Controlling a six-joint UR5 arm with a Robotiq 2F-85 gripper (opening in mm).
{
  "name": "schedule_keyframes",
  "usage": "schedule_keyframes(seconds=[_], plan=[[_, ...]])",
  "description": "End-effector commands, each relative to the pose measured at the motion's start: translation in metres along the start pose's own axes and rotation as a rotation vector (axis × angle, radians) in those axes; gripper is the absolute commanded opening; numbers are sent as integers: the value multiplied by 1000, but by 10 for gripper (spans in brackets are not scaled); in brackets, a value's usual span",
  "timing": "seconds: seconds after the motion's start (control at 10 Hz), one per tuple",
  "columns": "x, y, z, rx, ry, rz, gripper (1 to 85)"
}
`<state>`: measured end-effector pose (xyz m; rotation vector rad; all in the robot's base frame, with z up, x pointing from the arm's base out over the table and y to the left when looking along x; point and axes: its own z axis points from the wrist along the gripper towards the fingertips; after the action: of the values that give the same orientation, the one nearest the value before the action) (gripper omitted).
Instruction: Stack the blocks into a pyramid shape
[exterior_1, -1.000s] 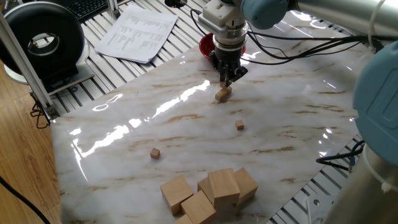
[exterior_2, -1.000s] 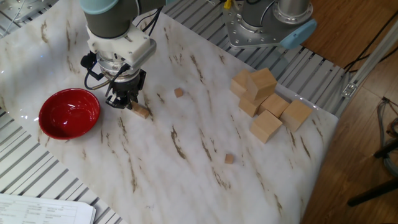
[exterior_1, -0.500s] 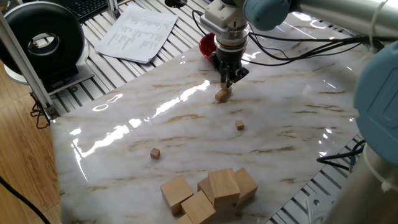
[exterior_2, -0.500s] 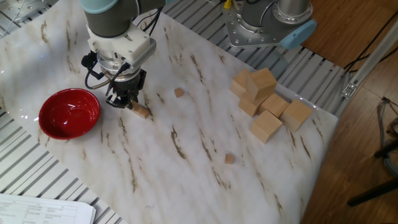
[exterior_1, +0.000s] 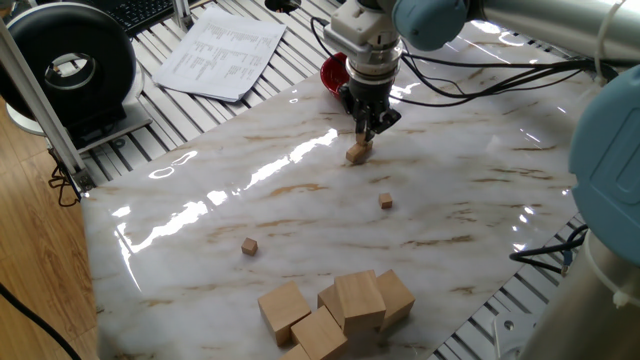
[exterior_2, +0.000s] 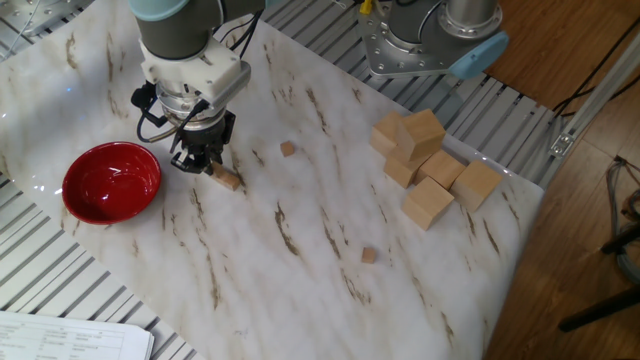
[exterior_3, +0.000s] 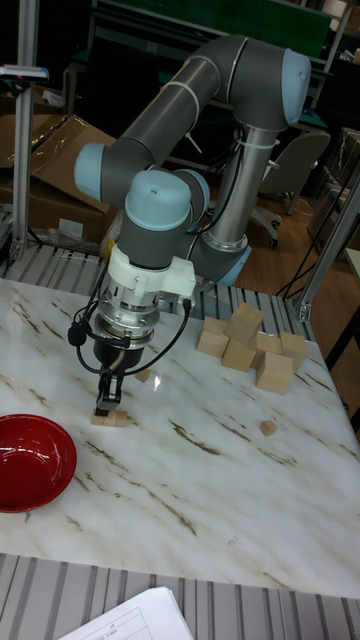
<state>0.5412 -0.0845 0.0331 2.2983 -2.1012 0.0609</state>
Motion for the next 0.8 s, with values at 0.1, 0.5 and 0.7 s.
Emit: schedule_keyframes(seconds=[0.1,0.5,0.7], plan=[[-3,-1,0,3,-14,7,177],[-3,-1,0,5,-13,9,177],[-3,-2,1,9,-12,4,193]])
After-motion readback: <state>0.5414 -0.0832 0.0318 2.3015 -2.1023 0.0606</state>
